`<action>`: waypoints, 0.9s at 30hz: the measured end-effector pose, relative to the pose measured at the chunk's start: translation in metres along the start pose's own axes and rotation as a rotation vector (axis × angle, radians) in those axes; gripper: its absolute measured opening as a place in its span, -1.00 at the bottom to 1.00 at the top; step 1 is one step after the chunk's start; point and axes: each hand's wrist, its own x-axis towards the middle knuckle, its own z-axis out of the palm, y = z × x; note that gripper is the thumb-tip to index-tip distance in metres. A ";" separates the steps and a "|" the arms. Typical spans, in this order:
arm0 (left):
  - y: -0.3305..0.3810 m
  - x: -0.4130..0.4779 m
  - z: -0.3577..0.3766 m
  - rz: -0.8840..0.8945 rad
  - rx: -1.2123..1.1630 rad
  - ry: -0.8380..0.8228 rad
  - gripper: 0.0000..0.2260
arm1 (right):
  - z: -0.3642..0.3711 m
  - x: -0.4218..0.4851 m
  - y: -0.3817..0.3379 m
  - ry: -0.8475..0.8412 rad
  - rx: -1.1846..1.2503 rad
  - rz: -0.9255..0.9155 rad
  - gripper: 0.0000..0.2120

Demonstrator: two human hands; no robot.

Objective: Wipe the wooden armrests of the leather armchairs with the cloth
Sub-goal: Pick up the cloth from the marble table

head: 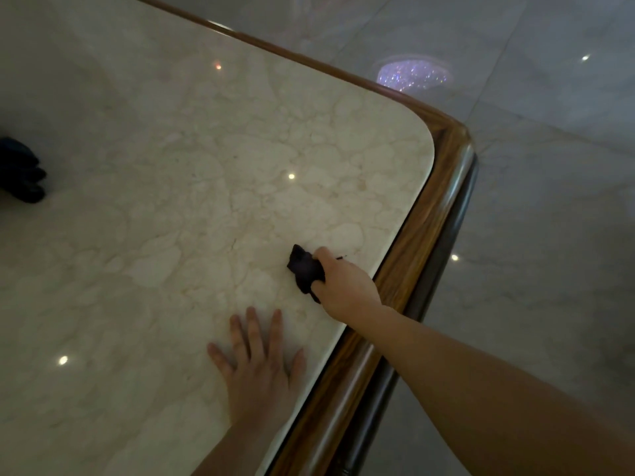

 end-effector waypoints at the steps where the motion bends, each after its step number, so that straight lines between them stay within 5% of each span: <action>1: 0.001 0.001 -0.001 -0.003 0.004 -0.018 -0.31 | -0.005 -0.006 0.002 0.012 0.101 0.032 -0.70; 10: 0.009 0.002 -0.043 -0.042 0.025 -0.072 -0.26 | -0.053 -0.079 0.016 0.094 0.461 0.161 -0.83; 27: 0.103 -0.094 -0.249 0.389 0.014 0.053 -0.35 | -0.207 -0.290 -0.031 0.477 0.715 0.299 -0.76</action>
